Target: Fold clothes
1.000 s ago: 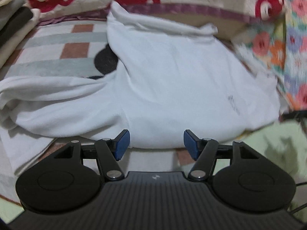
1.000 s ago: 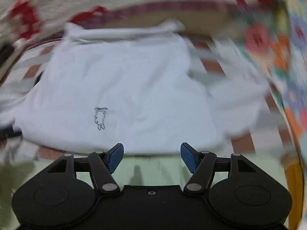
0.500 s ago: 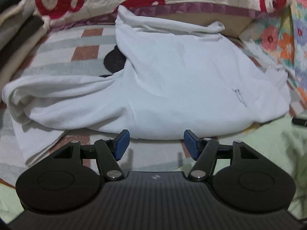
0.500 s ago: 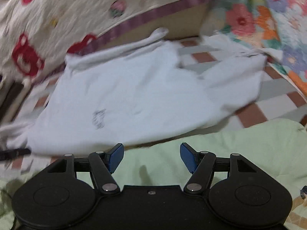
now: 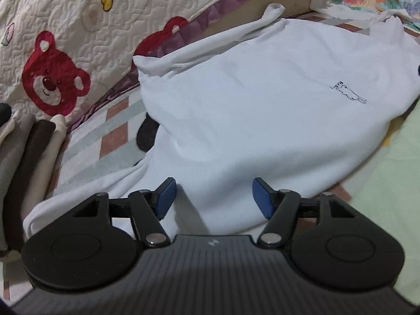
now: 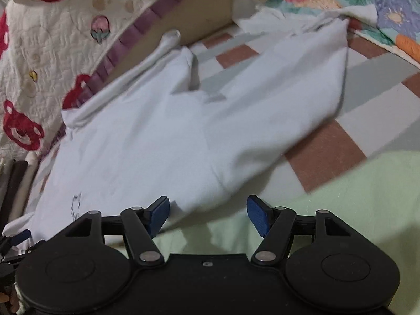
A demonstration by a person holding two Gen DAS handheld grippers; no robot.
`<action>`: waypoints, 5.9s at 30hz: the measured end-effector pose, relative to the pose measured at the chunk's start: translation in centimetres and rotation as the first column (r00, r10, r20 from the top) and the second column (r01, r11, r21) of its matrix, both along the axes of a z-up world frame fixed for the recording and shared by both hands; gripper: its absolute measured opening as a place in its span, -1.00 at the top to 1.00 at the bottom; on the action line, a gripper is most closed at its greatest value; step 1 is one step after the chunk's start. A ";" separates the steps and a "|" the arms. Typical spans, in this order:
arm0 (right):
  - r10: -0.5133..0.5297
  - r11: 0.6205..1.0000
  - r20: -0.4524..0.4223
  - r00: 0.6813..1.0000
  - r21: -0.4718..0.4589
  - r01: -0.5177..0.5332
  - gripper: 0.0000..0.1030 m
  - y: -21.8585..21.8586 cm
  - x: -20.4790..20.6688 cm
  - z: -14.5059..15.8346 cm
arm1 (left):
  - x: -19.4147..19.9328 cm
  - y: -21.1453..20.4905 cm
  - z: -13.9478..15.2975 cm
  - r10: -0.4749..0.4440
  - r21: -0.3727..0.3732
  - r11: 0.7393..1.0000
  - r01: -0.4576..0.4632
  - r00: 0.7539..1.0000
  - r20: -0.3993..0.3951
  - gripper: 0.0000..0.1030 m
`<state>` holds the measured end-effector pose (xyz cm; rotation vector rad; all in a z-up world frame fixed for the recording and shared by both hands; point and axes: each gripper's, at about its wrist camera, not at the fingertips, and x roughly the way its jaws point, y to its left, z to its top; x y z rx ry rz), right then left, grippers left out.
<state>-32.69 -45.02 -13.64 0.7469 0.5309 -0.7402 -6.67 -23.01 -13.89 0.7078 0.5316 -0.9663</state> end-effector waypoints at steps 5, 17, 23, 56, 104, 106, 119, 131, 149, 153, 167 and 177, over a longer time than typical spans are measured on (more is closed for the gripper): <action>0.082 0.993 0.015 0.997 -0.083 -0.080 0.90 -3.2 2.2 1.2 | 1.0 -1.7 -0.8 -0.054 0.040 0.998 0.057 0.996 -0.072 -0.58; 0.190 0.963 -0.099 0.977 -0.173 -0.205 0.91 -12.6 11.4 2.0 | 8.4 -5.9 2.9 0.079 -0.113 0.988 -0.108 0.969 -0.234 0.67; 0.171 0.969 -0.191 0.966 -0.142 -0.200 0.89 -12.8 13.1 -1.4 | 6.8 -3.4 3.9 0.108 -0.224 0.961 -0.161 0.966 -0.233 0.11; 0.346 0.880 -0.130 0.929 -0.298 -0.370 0.53 -3.4 12.7 -0.2 | 0.4 -4.0 1.0 0.103 -0.200 0.972 -0.127 0.986 -0.129 -0.32; 0.410 0.882 -0.417 0.811 -0.044 -0.469 0.84 11.3 0.2 3.4 | -6.7 2.5 4.1 0.032 -0.177 0.977 -0.120 0.902 -0.431 0.80; 0.375 0.907 -0.380 0.846 -0.042 -0.420 0.84 10.4 -0.9 3.3 | -6.6 2.6 4.0 0.032 -0.179 0.977 -0.119 0.904 -0.426 0.80; 0.087 0.996 -0.132 0.987 0.028 -0.084 0.15 4.7 -7.4 2.8 | -7.7 4.7 4.8 0.104 -0.163 0.976 -0.146 0.964 -0.244 0.32; -0.042 0.973 0.078 0.996 0.229 0.023 -0.07 3.2 -8.1 -1.8 | -1.4 9.6 3.2 0.291 -0.212 0.851 -0.480 0.768 -0.570 0.19; -0.061 0.996 0.058 0.996 0.065 0.058 0.89 2.6 -7.4 -1.3 | 5.1 10.5 -0.7 0.263 -0.195 0.704 -0.683 0.505 -0.822 0.86; -0.047 0.998 0.010 0.999 -0.035 0.048 0.88 2.6 -7.0 -0.2 | 5.5 10.9 -0.9 0.289 -0.164 0.695 -0.700 0.482 -0.827 0.82; -0.068 0.968 0.316 0.946 0.250 -0.014 0.13 3.0 -8.2 -4.1 | 7.5 8.2 -0.4 0.446 -0.127 0.735 -0.666 0.617 -0.648 -0.28; 0.016 0.971 0.303 0.953 0.221 -0.087 0.90 3.4 -5.2 -5.0 | 11.1 8.9 -0.9 0.436 -0.199 0.603 -0.773 0.528 -0.729 0.94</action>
